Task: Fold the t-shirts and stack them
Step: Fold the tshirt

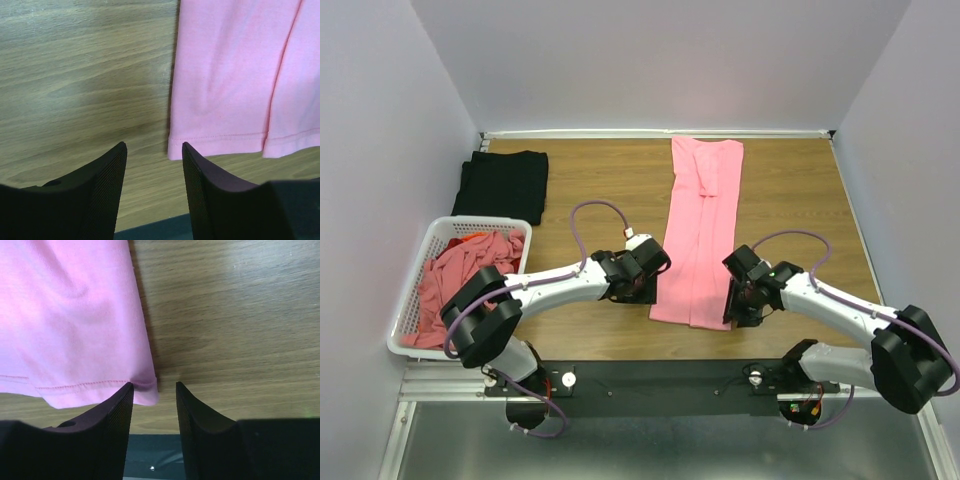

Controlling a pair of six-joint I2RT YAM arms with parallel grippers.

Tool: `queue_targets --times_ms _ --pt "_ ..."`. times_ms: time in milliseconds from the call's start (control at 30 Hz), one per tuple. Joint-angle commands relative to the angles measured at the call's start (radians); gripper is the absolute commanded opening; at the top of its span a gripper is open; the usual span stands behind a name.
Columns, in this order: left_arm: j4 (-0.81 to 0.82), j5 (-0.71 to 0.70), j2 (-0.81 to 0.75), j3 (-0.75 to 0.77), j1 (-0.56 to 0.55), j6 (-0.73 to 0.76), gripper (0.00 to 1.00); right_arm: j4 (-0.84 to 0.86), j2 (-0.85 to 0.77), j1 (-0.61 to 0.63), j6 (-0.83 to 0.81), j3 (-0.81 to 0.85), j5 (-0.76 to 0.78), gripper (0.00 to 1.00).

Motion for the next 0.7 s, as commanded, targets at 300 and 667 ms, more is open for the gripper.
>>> queue_targets --times_ms 300,667 --pt "0.027 0.027 0.037 -0.010 -0.011 0.030 0.56 0.028 0.102 0.040 0.040 -0.038 0.030 0.32" --pt "0.044 0.078 0.103 0.018 -0.051 0.043 0.56 0.020 0.105 0.043 0.028 -0.033 0.030 0.01"
